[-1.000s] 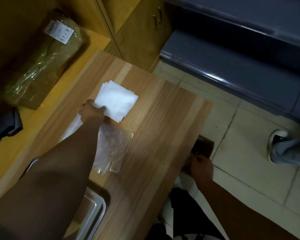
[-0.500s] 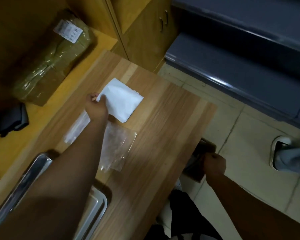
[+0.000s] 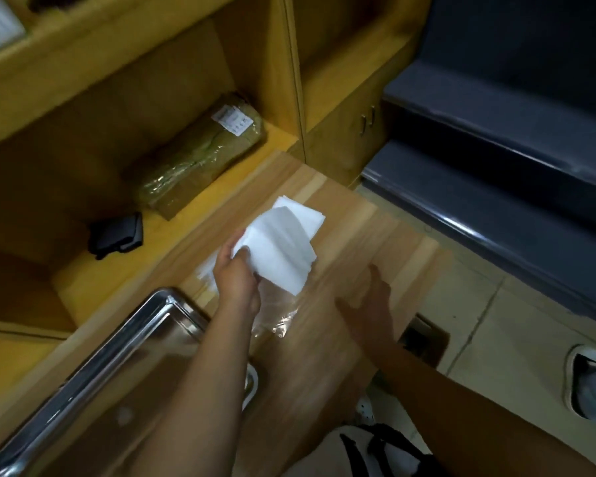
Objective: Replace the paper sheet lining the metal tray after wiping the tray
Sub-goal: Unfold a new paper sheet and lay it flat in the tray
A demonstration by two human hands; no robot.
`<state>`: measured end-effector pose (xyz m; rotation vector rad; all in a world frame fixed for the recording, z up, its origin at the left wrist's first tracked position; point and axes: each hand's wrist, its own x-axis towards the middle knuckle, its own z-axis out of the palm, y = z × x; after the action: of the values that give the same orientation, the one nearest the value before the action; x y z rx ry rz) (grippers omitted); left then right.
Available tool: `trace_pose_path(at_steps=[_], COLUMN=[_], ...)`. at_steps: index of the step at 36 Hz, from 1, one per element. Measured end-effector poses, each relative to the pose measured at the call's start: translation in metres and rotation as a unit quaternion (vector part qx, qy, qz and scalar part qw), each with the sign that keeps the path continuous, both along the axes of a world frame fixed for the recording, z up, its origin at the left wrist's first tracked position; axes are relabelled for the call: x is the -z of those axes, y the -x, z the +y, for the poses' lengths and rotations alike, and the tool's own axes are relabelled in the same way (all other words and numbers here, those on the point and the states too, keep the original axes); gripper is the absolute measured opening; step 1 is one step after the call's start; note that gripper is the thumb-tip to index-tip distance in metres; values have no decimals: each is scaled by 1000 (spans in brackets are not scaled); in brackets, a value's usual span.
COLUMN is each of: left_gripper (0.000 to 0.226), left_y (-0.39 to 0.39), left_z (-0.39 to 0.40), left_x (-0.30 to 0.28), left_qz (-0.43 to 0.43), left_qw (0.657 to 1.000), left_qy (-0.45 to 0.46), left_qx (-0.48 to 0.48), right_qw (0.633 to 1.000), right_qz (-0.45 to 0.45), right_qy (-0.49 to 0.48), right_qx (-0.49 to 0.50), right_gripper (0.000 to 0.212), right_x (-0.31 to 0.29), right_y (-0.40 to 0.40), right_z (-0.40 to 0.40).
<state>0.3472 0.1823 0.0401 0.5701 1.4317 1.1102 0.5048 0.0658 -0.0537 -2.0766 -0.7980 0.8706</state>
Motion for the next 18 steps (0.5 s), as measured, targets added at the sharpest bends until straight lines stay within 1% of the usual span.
trace_pose_path(at_steps=[1, 3, 5, 6, 9, 10, 11, 13, 14, 15, 16, 18], left_gripper=[36, 34, 32, 32, 30, 28, 26, 25, 30, 36, 44, 56], left_y=[11, 32, 51, 56, 83, 87, 92, 113, 123, 131, 139, 151], left_z=[-9, -28, -45, -51, -67, -69, -71, -76, -78, -80, -83, -91], left_x=[-4, -8, -11, -11, -19, -22, -25, -32, -34, -35, -35, -34], left_qz=[-16, -35, -48, -53, -97, -106, -112, -148, -171, -185, -183, -136], left_qw=[1000, 999, 998, 998, 995, 994, 994, 988, 983, 979, 977, 978], left_qy=[0, -1, -1, 2, 9, 7, 2, -25, -43, -64, -84, -112], left_qx=[-14, -28, -26, -21, -4, 6, 14, 29, 41, 55, 69, 114], right_qw=[998, 988, 970, 963, 955, 955, 959, 972, 977, 981, 984, 983], right_qz=[-34, -111, -175, -188, -177, -172, -153, -82, -52, -24, 6, 67], right_qy=[-22, -51, -63, -71, -134, -154, -165, -157, -151, -145, -142, -140], right_qx=[-37, -96, -154, -176, -199, -188, -171, -152, -143, -125, -108, -94], right_gripper=[98, 103, 95, 86, 45, 34, 29, 25, 28, 37, 42, 40], right_x=[-5, -10, -17, -20, -35, -41, -50, -67, -74, -77, -80, -89], right_y=[15, 44, 72, 80, 109, 113, 118, 136, 144, 151, 158, 168], right_z=[-2, -7, -15, -18, -27, -28, -30, -36, -38, -38, -39, -40])
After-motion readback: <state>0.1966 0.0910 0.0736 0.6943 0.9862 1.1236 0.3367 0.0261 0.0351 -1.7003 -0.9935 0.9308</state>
